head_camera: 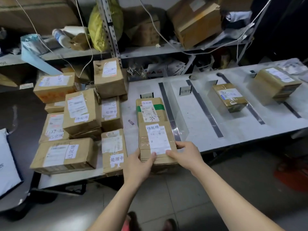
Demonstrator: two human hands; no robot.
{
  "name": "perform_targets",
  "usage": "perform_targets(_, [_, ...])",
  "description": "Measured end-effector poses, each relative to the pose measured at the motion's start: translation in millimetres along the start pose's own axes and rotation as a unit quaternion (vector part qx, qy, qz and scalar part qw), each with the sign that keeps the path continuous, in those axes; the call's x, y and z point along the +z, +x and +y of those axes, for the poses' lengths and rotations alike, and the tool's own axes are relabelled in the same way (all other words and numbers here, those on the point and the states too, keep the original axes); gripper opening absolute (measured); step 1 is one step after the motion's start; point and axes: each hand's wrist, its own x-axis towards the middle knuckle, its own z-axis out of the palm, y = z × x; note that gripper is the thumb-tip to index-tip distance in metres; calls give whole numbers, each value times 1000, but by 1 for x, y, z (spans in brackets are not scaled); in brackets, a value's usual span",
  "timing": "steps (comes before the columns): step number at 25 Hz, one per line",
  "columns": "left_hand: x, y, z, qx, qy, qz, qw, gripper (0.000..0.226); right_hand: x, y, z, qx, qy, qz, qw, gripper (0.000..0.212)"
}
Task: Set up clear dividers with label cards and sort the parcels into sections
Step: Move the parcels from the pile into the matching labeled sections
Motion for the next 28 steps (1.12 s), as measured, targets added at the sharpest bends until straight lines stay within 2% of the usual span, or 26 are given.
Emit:
perform_targets(8, [49, 30, -35, -22, -33, -31, 999, 66, 16, 43, 27, 21, -31, 2, 999, 57])
perform_targets(15, [43, 50, -38, -33, -33, -44, 998, 64, 25, 64, 25, 2, -46, 19, 999, 54])
perform_targets(18, [33, 48, -33, -32, -6, -67, 997, 64, 22, 64, 18, 2, -84, 9, 996, 50])
perform_targets(20, [20, 53, -27, -24, 44, -98, 994, 59, 19, 65, 7, -2, -160, -14, 987, 40])
perform_targets(22, [-4, 61, -19, -17, 143, -108, 984, 56, 16, 69, -14, -31, -274, -23, 961, 30])
perform_targets(25, [-65, 73, -9, 31, 313, -72, 946, 56, 21, 84, -54, -104, -381, 4, 919, 42])
perform_targets(28, [-145, 98, -15, 66, 416, -23, 906, 45, 39, 99, -106, -178, -451, 0, 875, 56])
